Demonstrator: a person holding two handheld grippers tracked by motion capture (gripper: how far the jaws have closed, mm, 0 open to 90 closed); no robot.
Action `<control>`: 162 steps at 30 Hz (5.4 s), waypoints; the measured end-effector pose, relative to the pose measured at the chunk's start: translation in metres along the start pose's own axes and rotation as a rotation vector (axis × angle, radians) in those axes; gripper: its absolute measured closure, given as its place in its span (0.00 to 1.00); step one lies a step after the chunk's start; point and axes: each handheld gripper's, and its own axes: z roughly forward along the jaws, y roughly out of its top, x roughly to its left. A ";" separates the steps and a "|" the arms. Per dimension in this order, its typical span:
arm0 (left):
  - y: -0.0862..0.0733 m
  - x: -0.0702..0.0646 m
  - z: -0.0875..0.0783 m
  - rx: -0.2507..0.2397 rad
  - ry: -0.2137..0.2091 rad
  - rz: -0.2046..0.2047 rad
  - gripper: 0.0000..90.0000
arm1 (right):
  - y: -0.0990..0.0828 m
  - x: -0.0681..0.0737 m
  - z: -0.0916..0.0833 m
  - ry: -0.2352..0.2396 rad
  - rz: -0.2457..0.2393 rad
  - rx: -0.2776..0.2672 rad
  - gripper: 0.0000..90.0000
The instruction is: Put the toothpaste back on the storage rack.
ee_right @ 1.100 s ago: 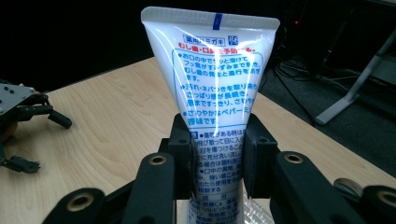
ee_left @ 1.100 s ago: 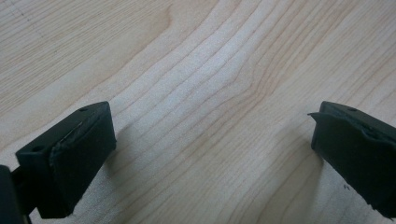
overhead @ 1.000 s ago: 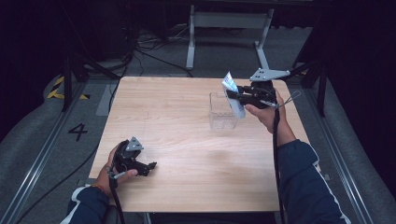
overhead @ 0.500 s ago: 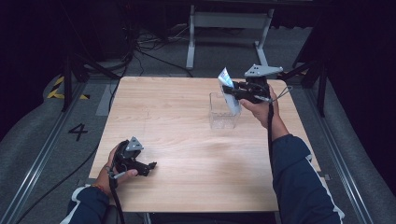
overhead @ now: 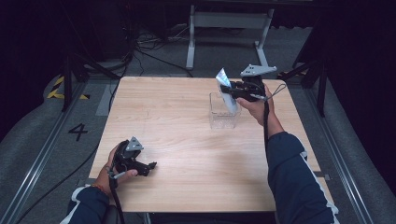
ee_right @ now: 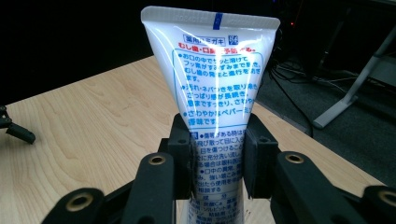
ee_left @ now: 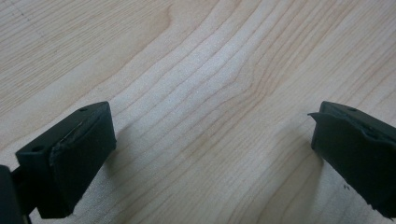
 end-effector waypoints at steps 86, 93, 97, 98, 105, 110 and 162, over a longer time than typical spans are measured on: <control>0.000 0.000 0.000 0.001 0.000 0.002 0.00 | -0.074 -0.019 0.034 -0.138 0.049 0.127 0.72; 0.000 0.000 0.000 0.001 0.001 0.002 0.00 | -0.079 -0.019 0.035 -0.134 0.040 0.153 0.71; 0.000 0.000 0.000 0.001 0.001 0.003 0.00 | -0.079 -0.019 0.034 -0.134 0.035 0.161 0.71; 0.000 0.000 0.000 0.001 0.001 0.003 0.00 | -0.079 -0.019 0.034 -0.135 0.030 0.165 0.70; 0.000 0.000 0.000 0.000 0.000 0.002 0.00 | -0.078 -0.017 0.033 -0.126 0.038 0.167 0.62; 0.000 0.000 0.000 0.000 0.001 0.002 0.00 | -0.075 -0.012 0.033 -0.139 -0.002 0.199 0.55; 0.000 0.000 0.000 0.000 0.001 0.002 0.00 | -0.074 0.025 -0.035 -0.150 -0.148 0.257 0.40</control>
